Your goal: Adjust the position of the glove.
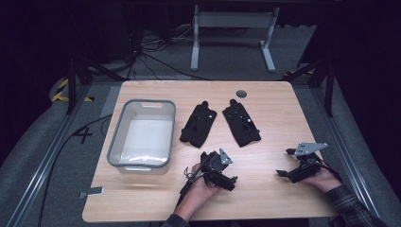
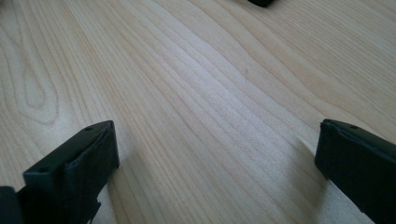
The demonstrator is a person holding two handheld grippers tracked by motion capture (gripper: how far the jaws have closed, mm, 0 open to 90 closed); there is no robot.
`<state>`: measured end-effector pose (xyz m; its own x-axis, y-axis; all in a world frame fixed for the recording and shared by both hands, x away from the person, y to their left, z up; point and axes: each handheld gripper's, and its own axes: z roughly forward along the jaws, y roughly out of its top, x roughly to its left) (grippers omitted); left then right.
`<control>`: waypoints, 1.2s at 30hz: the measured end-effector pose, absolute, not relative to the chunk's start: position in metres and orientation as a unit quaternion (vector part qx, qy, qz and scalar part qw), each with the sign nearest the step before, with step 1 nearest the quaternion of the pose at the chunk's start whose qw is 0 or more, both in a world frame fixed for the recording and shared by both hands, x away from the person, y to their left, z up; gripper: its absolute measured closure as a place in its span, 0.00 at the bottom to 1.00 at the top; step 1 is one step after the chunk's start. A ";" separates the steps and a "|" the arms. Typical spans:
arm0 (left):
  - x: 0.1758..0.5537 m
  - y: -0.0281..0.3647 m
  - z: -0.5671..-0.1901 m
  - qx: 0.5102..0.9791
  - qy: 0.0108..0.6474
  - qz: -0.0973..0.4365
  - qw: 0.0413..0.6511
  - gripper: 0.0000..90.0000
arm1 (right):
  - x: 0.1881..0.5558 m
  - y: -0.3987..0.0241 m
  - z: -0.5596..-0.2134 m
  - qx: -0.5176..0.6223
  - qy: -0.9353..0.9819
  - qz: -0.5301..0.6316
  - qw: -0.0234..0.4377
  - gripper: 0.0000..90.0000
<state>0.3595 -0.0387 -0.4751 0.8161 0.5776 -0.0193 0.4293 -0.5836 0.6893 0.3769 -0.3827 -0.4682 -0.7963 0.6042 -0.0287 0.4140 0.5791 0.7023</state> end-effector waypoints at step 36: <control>0.358 -0.037 -0.475 0.888 0.273 0.100 0.357 0.00 | 0.432 -0.333 -0.428 0.256 0.874 0.399 0.111 1.00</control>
<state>0.3579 -0.0365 -0.4751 0.8308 0.5563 -0.0173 0.4131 -0.5955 0.6890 0.4318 -0.3327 -0.4284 -0.8443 0.5358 0.0105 0.3589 0.5508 0.7536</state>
